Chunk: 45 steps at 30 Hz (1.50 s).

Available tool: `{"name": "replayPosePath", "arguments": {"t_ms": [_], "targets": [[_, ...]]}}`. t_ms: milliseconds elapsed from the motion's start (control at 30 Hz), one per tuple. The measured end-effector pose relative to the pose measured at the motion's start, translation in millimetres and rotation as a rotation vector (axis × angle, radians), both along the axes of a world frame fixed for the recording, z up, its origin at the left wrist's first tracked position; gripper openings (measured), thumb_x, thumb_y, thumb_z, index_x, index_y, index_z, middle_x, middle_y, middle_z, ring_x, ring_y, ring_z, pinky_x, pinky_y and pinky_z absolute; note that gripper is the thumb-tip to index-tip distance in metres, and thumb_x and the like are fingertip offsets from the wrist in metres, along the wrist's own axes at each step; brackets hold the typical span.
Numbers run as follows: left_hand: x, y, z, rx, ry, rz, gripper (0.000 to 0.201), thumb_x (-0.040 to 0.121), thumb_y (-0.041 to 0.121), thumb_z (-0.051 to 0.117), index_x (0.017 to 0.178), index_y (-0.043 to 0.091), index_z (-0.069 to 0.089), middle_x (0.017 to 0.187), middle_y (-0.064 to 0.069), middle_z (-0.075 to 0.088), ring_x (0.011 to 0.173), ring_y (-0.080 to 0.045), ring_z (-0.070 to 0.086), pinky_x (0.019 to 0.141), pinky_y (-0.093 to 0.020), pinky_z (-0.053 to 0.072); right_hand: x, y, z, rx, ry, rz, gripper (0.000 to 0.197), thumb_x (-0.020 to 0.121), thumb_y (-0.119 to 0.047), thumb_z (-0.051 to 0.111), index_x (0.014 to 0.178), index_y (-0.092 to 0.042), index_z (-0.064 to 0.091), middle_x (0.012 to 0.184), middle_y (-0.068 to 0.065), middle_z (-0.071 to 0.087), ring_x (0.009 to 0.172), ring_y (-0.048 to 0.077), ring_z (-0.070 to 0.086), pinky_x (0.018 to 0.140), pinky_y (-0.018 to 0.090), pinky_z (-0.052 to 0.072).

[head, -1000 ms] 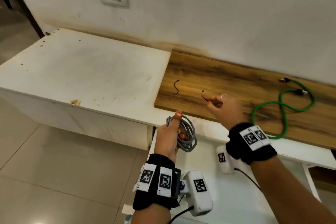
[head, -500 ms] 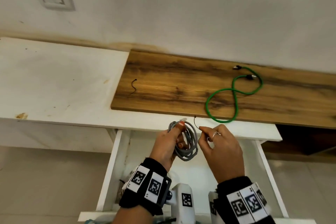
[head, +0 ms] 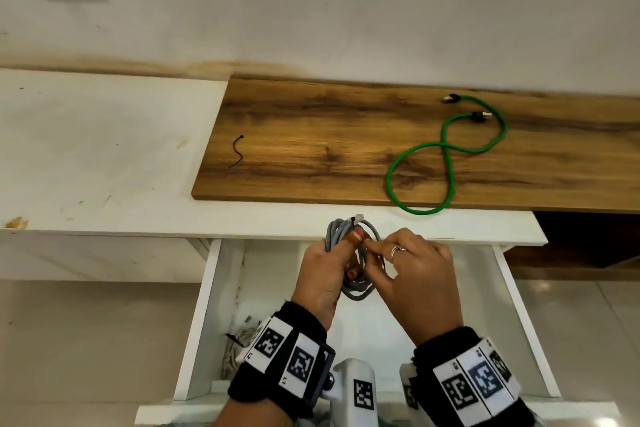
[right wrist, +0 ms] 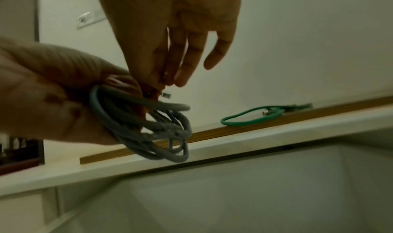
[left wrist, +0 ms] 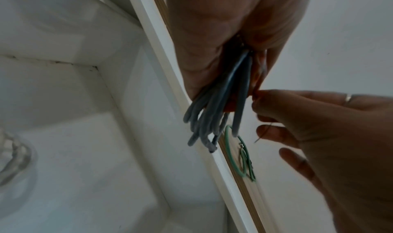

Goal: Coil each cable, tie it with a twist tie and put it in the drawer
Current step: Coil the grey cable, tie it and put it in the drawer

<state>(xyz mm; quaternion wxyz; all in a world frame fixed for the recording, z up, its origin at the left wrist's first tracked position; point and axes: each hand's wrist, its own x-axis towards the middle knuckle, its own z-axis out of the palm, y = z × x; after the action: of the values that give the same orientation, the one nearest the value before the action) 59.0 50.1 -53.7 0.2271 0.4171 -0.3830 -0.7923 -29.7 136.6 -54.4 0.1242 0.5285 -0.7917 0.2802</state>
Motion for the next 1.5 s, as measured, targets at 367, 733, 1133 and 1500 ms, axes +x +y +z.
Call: {"name": "replayPosePath", "arguments": {"t_ms": [367,733,1133,1500], "targets": [[2.2,-0.6,1.0,-0.231,0.002,-0.106,0.017,0.092,0.017,0.058,0.076,0.014,0.056,0.047,0.011,0.047,0.046,-0.006,0.043,0.052,-0.023,0.04,10.2,-10.2,21.5,-0.129,-1.387,-0.218,0.014,0.084,-0.009,0.064,0.071,-0.007,0.07,0.061,0.003,0.066,0.05,0.007,0.056,0.049,0.012,0.042],[9.3,-1.8,14.0,-0.324,0.071,-0.317,0.063,0.085,0.026,0.061,0.136,0.033,0.025,0.09,0.004,0.064,0.067,0.0,0.064,0.062,-0.019,0.053,9.2,-6.3,18.8,-0.1,-1.315,-0.317,0.022,0.081,-0.012,0.069,0.06,-0.008,0.065,0.049,0.002,0.058,0.043,0.007,0.049,0.042,0.015,0.036],[13.4,-3.4,21.3,-0.302,0.065,-0.406,0.033,0.095,0.025,0.049,0.124,0.018,0.034,0.048,0.013,0.053,0.045,0.0,0.053,0.068,-0.023,0.054,26.1,-9.5,19.1,-0.357,-1.309,-0.186,0.021,0.086,-0.006,0.063,0.07,-0.013,0.075,0.058,0.001,0.067,0.05,0.003,0.054,0.048,0.016,0.045],[17.6,-11.2,16.2,-0.401,-0.023,-0.313,0.013,0.097,0.025,0.046,0.103,0.018,0.037,0.05,0.012,0.045,0.048,-0.005,0.042,0.05,-0.019,0.039,31.8,-13.3,16.2,-0.197,-1.406,-0.035,0.022,0.095,-0.017,0.051,0.093,-0.017,0.073,0.077,0.006,0.069,0.067,0.013,0.063,0.069,0.038,0.057]]}}
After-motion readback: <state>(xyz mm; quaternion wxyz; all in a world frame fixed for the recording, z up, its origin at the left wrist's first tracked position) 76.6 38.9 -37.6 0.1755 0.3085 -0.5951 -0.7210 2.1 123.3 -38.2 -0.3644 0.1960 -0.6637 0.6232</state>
